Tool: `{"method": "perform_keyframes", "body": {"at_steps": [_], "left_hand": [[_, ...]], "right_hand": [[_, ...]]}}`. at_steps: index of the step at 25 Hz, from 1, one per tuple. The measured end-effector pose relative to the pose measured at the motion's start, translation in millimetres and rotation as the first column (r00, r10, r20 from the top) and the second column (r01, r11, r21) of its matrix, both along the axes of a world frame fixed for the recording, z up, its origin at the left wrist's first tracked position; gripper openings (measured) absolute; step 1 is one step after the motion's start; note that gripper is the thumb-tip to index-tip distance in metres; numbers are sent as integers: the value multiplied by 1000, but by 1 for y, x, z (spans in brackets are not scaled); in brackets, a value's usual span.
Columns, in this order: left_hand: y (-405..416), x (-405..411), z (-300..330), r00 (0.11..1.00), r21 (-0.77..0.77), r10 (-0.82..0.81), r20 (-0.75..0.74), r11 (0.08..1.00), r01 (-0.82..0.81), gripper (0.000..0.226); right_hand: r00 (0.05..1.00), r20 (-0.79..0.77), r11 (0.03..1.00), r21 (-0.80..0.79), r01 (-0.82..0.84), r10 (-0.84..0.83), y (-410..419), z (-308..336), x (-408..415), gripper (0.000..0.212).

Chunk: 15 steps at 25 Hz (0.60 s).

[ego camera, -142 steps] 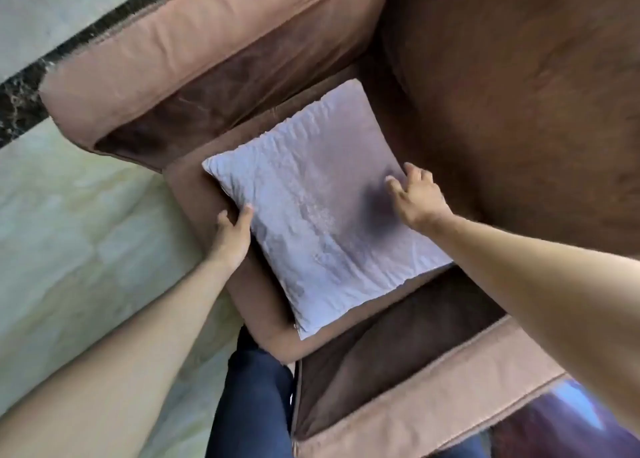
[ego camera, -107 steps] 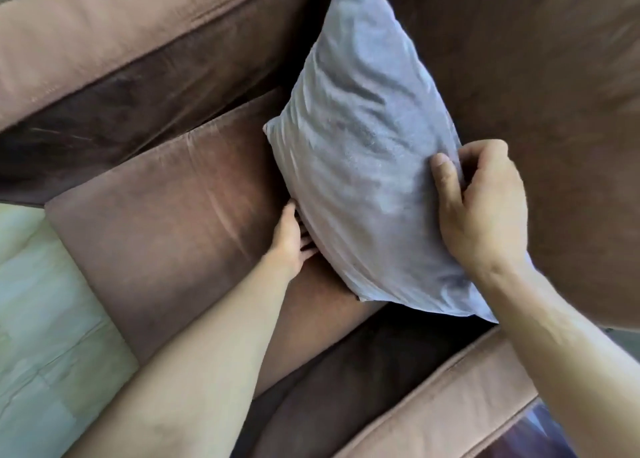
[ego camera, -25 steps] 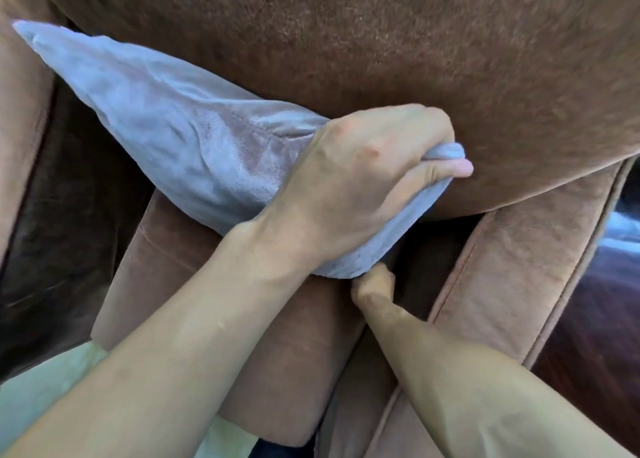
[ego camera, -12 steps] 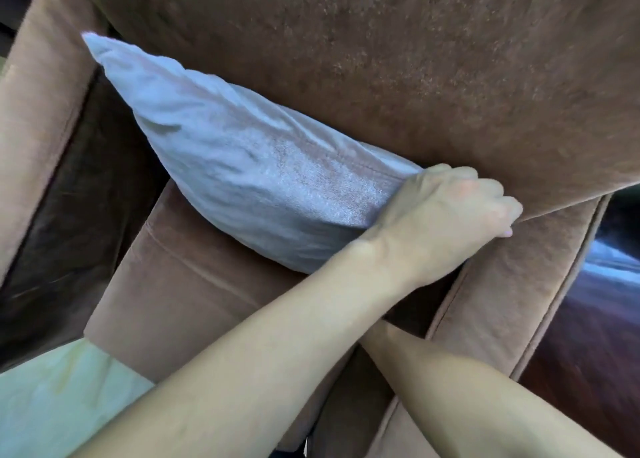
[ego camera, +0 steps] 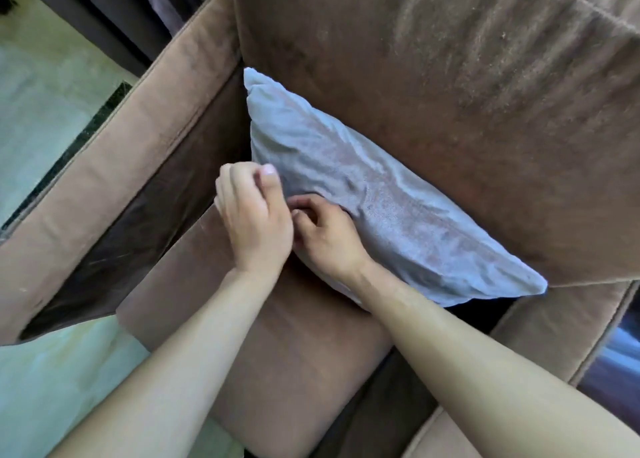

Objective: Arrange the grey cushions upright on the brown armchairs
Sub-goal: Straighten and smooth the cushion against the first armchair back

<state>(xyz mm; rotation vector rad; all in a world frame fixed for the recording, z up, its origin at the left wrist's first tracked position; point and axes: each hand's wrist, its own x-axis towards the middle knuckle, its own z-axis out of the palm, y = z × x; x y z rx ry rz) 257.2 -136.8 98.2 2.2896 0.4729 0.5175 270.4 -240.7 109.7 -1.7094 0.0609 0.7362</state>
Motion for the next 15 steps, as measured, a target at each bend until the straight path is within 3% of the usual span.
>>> {"method": "perform_keyframes", "body": {"at_steps": [2, 4, 6, 7, 8, 10, 12, 15], "left_hand": [[58, -16, -58, 915, -120, 262, -306, 943, -310, 32], [94, -32, -108, 765, -236, 234, -600, 862, -448, 28], [106, -30, -150, 723, -421, 137, -677, 735, -532, 28], [113, -23, -167, 725, -555, 128, -676, 558, -616, 31], [119, -14, -184, 727, -659, 139, -672, 337, -673, 36], [125, 4, -208, 729, -734, 197, -655, 61, -676, 40], [127, 17, -225, 746, -758, 178, -641, 0, -652, 35], [127, 37, -237, 740, -732, 107, -664, 104, -673, 18]], "right_hand": [[994, 4, 992, 61, 108, -108, 15, -2, 8, 23], [944, 317, 992, -54, 110, -88, 32, 4, 33, 21], [756, 650, 944, -292, 153, 79, 43, 9, 71, 24], [658, 725, 886, -422, 194, 202, 47, 8, 89, 29], [621, 717, 799, -555, 232, 317, 50, 7, 102, 36], [657, 642, 653, -699, 291, 395, 56, 5, 121, 48], [665, 620, 584, -743, 327, 417, 68, -1, 125, 49], [661, 645, 602, -718, 350, 385, 77, -4, 127, 32]]}}
